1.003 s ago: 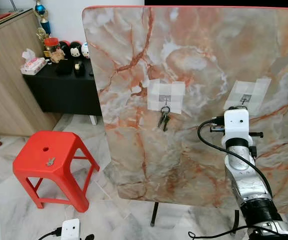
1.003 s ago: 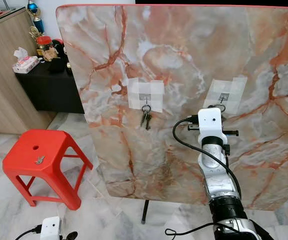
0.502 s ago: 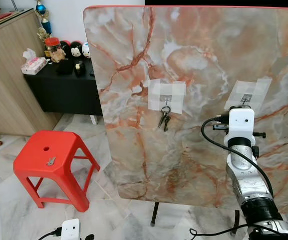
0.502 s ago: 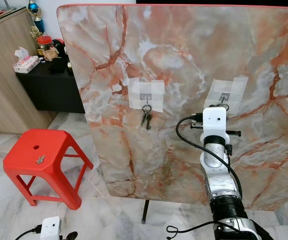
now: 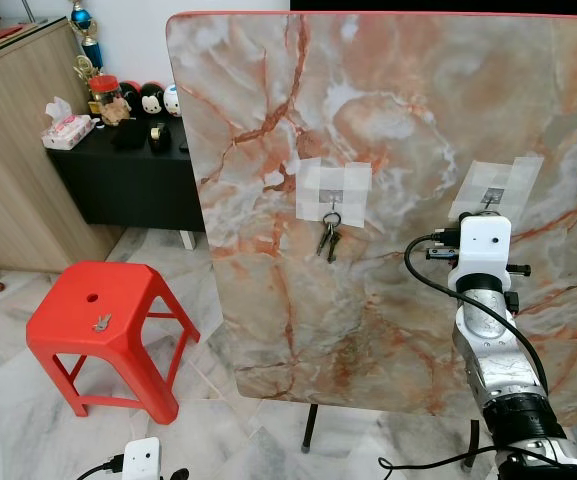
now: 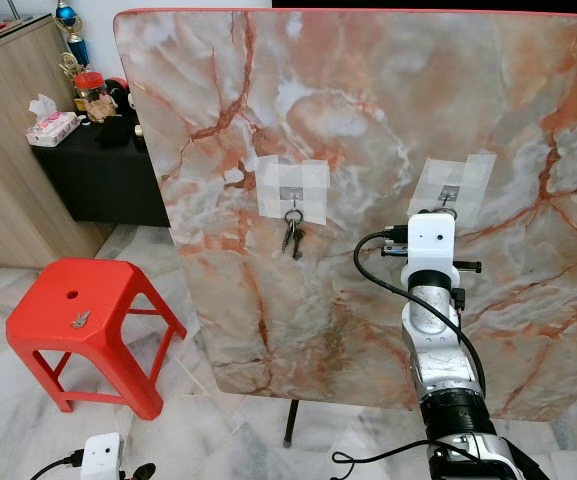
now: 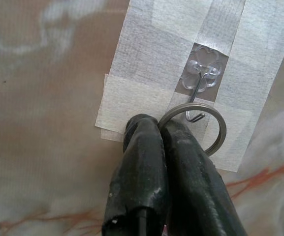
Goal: Hang keys on a hook
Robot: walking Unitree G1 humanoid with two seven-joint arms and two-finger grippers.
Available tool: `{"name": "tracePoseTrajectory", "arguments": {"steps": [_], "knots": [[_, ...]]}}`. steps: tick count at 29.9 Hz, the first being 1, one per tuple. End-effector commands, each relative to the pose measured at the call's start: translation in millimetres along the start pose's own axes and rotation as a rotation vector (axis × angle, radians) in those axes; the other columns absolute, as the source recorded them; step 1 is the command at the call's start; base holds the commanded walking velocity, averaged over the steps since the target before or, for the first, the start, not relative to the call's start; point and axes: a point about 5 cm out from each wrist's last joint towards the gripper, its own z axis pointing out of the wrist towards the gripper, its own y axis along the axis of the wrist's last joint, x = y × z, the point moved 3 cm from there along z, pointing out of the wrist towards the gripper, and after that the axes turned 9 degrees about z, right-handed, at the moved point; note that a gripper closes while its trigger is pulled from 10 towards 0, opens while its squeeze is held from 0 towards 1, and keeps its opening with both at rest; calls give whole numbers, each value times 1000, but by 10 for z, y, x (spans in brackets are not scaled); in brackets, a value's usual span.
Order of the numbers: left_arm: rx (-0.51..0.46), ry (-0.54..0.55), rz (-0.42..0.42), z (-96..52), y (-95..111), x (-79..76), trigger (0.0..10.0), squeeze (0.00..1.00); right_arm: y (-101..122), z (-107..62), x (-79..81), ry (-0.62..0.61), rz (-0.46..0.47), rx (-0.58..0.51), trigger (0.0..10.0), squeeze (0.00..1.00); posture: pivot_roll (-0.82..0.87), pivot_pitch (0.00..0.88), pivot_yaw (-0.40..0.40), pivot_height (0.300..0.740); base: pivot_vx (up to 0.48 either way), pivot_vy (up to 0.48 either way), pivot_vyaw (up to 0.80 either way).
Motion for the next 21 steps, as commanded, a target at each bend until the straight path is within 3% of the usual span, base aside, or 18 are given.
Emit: {"name": "tracePoseTrajectory", "arguments": {"steps": [1,21], "knots": [[24,5,-4,-9,-45,40,10000,0,70,56,-4,5,9,-13,10000,0,98,0,5,740,0,0,0],[26,5,-4,-9,-48,42,10000,0,-3,55,72,63,6,36,10000,0,98,0,4,740,0,0,0]]}}
